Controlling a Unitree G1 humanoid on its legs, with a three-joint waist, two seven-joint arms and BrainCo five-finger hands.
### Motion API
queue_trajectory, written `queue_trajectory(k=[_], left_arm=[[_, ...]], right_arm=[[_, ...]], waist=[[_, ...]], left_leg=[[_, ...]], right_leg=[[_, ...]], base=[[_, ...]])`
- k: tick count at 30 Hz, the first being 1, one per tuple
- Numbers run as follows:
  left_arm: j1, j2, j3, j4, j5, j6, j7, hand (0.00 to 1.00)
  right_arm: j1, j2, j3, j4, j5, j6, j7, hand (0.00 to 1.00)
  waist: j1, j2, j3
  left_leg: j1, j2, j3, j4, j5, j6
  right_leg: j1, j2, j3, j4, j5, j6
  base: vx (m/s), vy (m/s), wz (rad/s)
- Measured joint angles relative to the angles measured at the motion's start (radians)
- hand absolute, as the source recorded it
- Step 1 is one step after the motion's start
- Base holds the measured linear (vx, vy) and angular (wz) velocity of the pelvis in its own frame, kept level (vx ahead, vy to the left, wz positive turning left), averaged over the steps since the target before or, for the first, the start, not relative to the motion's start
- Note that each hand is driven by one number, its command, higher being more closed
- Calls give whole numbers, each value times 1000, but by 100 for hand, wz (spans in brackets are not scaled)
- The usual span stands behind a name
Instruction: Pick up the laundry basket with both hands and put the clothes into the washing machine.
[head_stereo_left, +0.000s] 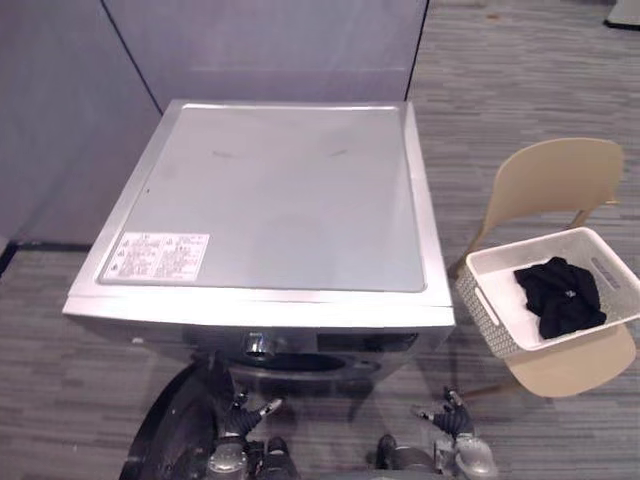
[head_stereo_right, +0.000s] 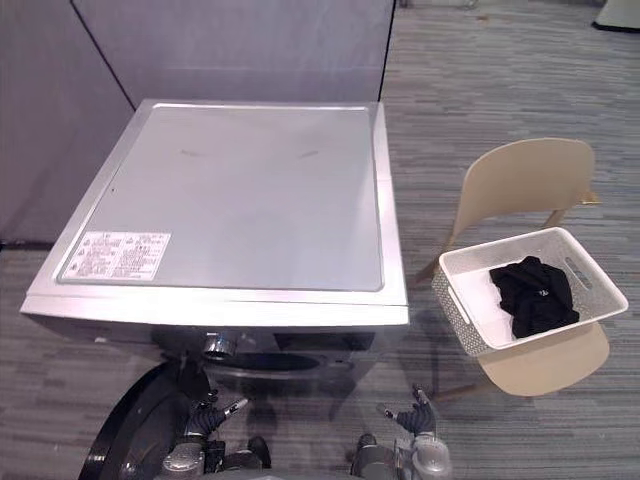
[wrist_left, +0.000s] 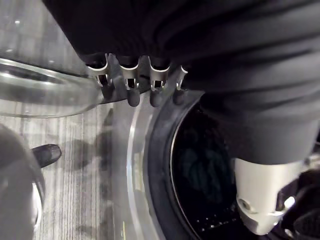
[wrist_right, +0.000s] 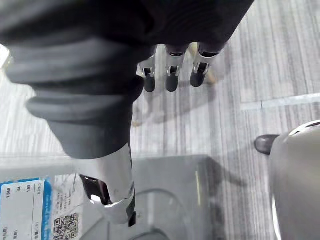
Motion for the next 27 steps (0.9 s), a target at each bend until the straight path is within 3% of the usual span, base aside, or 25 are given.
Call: queue_trajectory(k=[3,6,9,10,11,12,13,14,15,16,17,18,19,20,21,22,23,24,25,26,27], left_arm=[[-12,-1,-18,25,26,1,0,0],[-32,-5,-46,42,26,1,2,0],[-51,-19,-47,65,25,3,2,0],[-53,-19,-46,65,25,6,2,0],[-55,-17,-46,65,25,7,3,0],[-62,-12,-46,64,25,7,3,0],[-69,-5,-46,64,25,7,3,0],[-97,-16,-45,65,25,13,3,0],[-105,-15,-44,62,25,14,3,0],[-112,-11,-43,65,25,16,3,0],[-111,-5,-45,65,26,16,2,0],[-110,2,-42,68,26,18,3,0],[-108,1,-43,68,27,18,2,0],[-102,6,-44,67,29,18,1,0],[-112,11,-44,67,33,19,1,0],[-125,22,-45,67,47,19,2,0],[-135,22,-45,68,48,20,1,0],[-129,21,-45,69,48,21,1,0],[-115,1,-47,74,48,20,-1,0],[-112,-18,-46,71,47,14,-1,0],[-118,-24,-42,72,47,14,0,0]], right_arm=[[-7,-1,-1,21,17,0,0,0],[-27,-12,-3,56,34,-1,0,0],[-48,-16,-33,67,43,0,-1,0],[-65,-19,-35,66,43,0,-3,0],[-92,-23,-16,66,44,1,-11,0],[-107,-30,-1,56,44,1,-20,0],[-120,-28,4,53,44,2,-22,0],[-157,-45,5,45,43,3,-26,0],[-162,-47,6,43,42,3,-28,0],[-160,-50,19,39,41,2,-33,0],[-153,-48,25,40,39,2,-37,0],[-166,-52,26,56,32,5,-38,0],[-177,-51,27,61,26,5,-38,0],[-194,-49,27,68,15,5,-37,0],[-194,-48,26,68,6,5,-37,0],[-190,-48,27,78,0,5,-37,0],[-180,-49,28,88,0,6,-36,0],[-168,-52,29,88,0,7,-35,0],[-143,-65,32,89,1,9,-34,0],[-125,-77,33,89,6,17,-35,0],[-130,-81,47,95,5,20,-35,0]], waist=[[1,0,-4],[4,4,-4],[-3,12,-1],[-9,13,1],[-6,13,6],[-11,0,16],[-9,1,16],[-14,22,41],[-15,32,47],[-12,39,53],[-12,29,50],[-4,30,48],[-7,35,45],[-18,35,43],[-25,29,44],[-21,19,46],[-16,17,46],[-17,35,41],[-25,85,20],[-48,74,16],[-37,83,18]], left_leg=[[24,-4,13,4,0,0],[21,-18,-72,10,0,0],[29,-28,-12,15,-12,13],[27,-27,29,34,-40,45],[14,-24,80,73,-105,54],[10,-28,113,101,-168,60],[13,-32,154,110,-185,56],[28,1,279,119,-191,69],[38,17,333,120,-190,66],[73,38,445,118,-190,61],[101,23,503,119,-189,53],[145,12,625,102,-184,31],[150,8,665,89,-174,30],[170,2,732,69,-168,24],[180,-9,766,69,-178,17],[187,-22,775,75,-196,-11],[210,-18,789,89,-225,-32],[221,6,791,110,-257,-38],[223,67,797,175,-296,-17],[224,114,781,333,-342,63],[212,169,737,454,-346,140]], right_leg=[[10,10,66,-41,38,-3],[-23,11,156,-74,80,1],[-104,26,293,-76,143,11],[-151,45,372,-75,180,17],[-205,71,445,-80,224,30],[-227,84,452,-123,265,24],[-233,75,448,-165,275,-15],[-263,44,210,-175,208,-152],[-294,40,96,-118,194,-176],[-329,22,-161,44,154,-235],[-313,2,-286,84,99,-292],[-279,-19,-463,68,41,-314],[-271,-28,-525,71,24,-321],[-269,-61,-647,98,8,-294],[-268,-80,-698,115,4,-267],[-274,-77,-693,132,34,-218],[-288,-55,-633,162,67,-208],[-285,-25,-608,168,38,-178],[-292,-13,-592,249,-55,-216],[-273,-39,-508,318,-89,-219],[-266,-12,-480,322,-97,-167]], base=[[12,25,-53],[-17,5,-84],[-124,49,-146],[-181,32,-235],[-272,17,-289],[-231,-4,-254],[-371,-4,-260],[-251,3,-221],[-223,13,-283],[-47,-1,-210],[-40,10,-299],[-1,3,-238],[28,-30,-265],[48,-59,-179],[100,-106,-192],[112,-112,-191],[117,-121,-181],[169,-121,-160],[320,-68,-88],[364,-64,-75],[332,-99,-96]])
